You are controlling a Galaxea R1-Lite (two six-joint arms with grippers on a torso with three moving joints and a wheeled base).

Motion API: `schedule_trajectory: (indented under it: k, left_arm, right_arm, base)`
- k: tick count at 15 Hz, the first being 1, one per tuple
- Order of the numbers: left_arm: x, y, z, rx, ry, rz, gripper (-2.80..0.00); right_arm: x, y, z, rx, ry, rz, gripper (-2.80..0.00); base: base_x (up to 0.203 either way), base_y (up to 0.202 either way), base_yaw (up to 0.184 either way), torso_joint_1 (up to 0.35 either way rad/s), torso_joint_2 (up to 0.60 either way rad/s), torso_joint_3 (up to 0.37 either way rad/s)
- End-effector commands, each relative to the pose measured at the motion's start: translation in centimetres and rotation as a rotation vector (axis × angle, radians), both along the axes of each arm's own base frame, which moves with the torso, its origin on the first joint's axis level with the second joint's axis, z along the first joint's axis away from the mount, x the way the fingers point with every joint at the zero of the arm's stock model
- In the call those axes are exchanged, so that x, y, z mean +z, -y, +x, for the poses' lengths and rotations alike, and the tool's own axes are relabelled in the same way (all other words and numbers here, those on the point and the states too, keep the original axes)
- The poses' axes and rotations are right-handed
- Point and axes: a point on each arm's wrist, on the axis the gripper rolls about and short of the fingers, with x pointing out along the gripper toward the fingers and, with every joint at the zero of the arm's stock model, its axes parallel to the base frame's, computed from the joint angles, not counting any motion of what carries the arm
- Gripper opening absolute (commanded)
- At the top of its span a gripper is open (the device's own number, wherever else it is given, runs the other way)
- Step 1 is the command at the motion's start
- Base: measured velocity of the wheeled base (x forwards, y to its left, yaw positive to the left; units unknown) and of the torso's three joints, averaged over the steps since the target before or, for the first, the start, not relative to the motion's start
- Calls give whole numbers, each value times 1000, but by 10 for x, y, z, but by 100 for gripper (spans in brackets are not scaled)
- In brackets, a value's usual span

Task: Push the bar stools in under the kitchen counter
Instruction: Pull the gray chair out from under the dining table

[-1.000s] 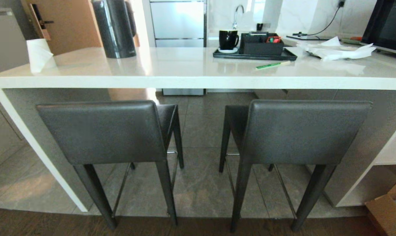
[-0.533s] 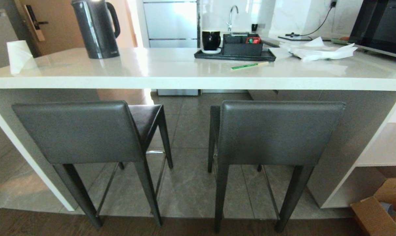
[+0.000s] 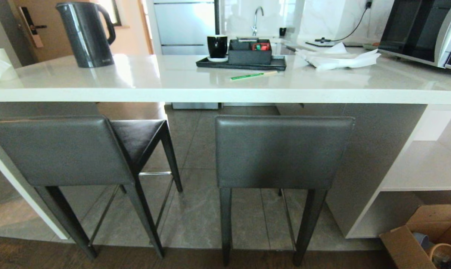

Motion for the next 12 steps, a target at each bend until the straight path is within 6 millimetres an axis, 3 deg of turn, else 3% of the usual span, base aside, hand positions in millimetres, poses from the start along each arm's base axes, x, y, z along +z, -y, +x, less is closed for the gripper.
schedule_trajectory:
  k: [1,9,12]
  left_arm:
    - [0,0,0,0,-3,0,-280]
    - [0,0,0,1,-3,-2,-280]
    - [0,0,0,1,-3,-3,-280]
  right_arm:
    - [0,0,0,0,-1,0,-280]
    - [0,0,0,-1,-1,0,-280]
    - [0,0,0,0,-1,0,-280]
  base:
    - [0,-195,-2,-1,9,2]
    - [0,-192,2,4,-1,1]
    - [0,-74,2,0,4,2]
